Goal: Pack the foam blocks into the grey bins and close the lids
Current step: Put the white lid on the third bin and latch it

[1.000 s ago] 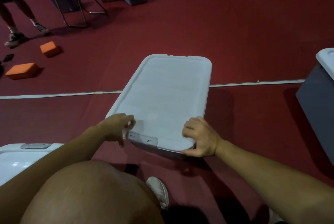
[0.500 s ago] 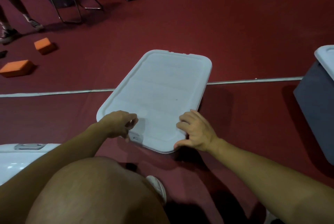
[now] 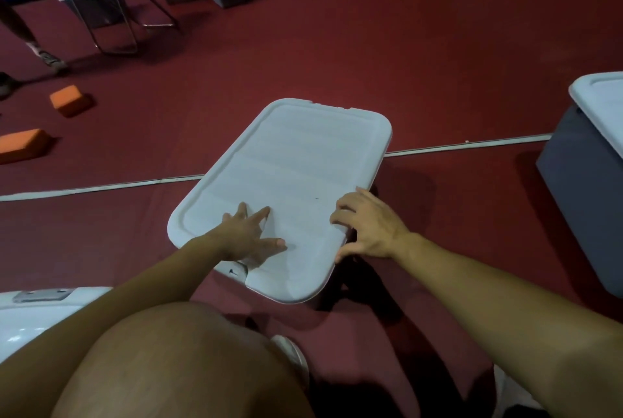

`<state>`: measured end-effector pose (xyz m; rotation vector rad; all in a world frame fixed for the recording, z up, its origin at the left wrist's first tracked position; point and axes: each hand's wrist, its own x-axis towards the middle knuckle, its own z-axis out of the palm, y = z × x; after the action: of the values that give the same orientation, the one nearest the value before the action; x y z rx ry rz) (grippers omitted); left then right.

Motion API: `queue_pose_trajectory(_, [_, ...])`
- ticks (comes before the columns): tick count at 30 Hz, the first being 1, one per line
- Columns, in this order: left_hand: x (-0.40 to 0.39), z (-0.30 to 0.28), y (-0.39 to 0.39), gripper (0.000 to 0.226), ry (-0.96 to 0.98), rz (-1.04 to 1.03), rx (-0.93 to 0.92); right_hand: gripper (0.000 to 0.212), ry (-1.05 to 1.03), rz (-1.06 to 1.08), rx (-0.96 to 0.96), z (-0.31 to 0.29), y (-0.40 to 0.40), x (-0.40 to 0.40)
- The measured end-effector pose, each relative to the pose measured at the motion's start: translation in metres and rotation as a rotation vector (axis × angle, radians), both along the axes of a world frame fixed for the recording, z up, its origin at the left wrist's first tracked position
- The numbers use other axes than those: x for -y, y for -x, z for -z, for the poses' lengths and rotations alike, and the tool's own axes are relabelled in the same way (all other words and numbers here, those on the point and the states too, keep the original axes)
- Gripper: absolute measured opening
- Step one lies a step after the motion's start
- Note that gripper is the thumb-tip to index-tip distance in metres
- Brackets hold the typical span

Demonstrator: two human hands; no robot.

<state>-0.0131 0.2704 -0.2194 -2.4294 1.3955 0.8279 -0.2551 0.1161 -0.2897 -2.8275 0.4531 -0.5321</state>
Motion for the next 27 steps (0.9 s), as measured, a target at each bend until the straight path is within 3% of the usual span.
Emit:
queue_pose_trajectory(8, [-0.006, 0.013, -0.017, 0.101, -0.056, 0.026, 0.048, 0.075, 0.064, -0.02, 0.067, 0.008, -0.021, -0.08])
queue_pose_trajectory(11, [-0.009, 0.014, -0.014, 0.103, -0.026, -0.002, 0.067, 0.068, 0.012, -0.064, 0.058, 0.004, -0.011, -0.047])
queue_pose_trajectory(16, [-0.005, 0.013, -0.009, 0.111, -0.062, -0.017, 0.097, 0.07, -0.081, 0.104, 0.033, -0.004, 0.027, 0.008])
queue_pose_trajectory(24, [0.006, 0.014, 0.001, 0.117, -0.093, -0.052, 0.086, 0.072, 0.012, 0.089, 0.103, -0.003, 0.024, -0.019])
queue_pose_trajectory(27, [0.009, 0.017, -0.002, 0.116, -0.061, 0.0, 0.077, 0.073, 0.025, 0.068, -0.026, -0.01, 0.02, -0.033])
